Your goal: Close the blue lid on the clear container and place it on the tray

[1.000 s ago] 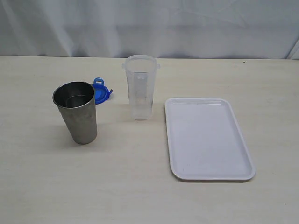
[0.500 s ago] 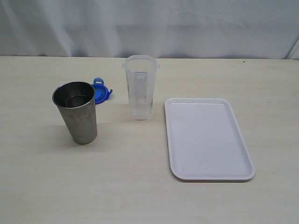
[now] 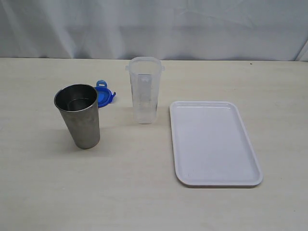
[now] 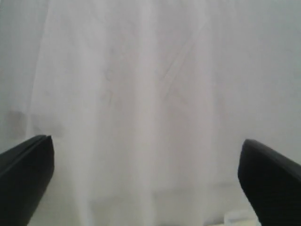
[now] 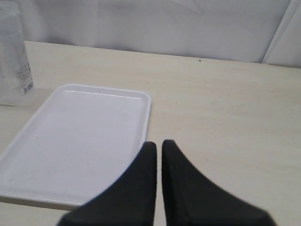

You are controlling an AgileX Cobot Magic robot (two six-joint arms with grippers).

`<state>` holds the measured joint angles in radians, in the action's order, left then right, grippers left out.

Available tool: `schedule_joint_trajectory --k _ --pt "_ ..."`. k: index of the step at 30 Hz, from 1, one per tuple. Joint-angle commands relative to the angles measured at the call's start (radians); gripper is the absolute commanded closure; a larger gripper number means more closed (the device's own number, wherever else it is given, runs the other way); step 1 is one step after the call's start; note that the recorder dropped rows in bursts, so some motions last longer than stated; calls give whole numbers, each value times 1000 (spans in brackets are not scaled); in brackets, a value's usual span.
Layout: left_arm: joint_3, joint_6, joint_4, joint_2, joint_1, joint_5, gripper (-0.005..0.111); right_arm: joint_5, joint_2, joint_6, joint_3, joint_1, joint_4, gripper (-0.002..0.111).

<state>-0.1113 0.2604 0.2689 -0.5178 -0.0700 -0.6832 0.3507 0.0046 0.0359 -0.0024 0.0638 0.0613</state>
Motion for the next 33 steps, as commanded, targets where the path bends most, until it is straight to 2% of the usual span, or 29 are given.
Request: schedule_joint_trajectory --k 1,6,19,27,33 --pt "-7 62 135 -138 -7 -55 2 -10 -5 1 2 -4 -2 104" --pt "-7 83 272 -332 -7 -90 2 -10 -5 1 2 -4 -2 104" --pt "-7 -56 276 -807 -7 -408 2 -10 -5 1 2 -4 -2 104" --pt "-8 -188 271 -1035 -7 -538 2 -10 -5 1 2 -4 -2 104" --pt "-56 -208 276 -1172 -7 -538 2 -10 -5 1 2 -4 -2 104"
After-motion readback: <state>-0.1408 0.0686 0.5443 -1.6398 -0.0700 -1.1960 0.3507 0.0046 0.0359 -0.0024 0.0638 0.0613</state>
